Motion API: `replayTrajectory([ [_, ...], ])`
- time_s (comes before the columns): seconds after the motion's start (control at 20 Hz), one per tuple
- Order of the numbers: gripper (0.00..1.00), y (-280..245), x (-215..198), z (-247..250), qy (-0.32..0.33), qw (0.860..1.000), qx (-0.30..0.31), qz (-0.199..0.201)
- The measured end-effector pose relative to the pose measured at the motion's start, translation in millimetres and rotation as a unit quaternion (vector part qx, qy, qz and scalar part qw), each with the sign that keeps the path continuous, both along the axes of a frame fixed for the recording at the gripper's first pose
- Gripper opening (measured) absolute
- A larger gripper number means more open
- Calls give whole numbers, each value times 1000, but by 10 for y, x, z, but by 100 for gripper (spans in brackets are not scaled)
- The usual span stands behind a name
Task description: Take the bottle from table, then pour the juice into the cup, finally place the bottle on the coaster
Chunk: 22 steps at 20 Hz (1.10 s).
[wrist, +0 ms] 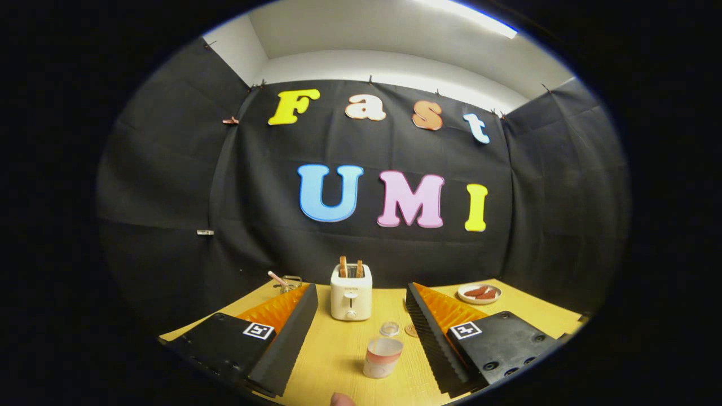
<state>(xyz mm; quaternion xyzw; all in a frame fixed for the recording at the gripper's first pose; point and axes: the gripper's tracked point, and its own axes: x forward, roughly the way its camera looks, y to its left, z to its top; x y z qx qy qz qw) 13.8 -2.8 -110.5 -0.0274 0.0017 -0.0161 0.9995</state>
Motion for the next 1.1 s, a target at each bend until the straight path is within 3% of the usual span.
replayTrajectory([
  [0.25,97,-284,154,-502,13,999,1,-46],
  [0.6,97,-451,475,-1223,35,998,7,-55],
  [1.0,97,-455,705,-1782,54,998,6,-35],
  [1.05,95,-430,668,-1769,56,998,8,-31],
  [1.1,77,-449,684,-1757,56,998,6,-35],
])
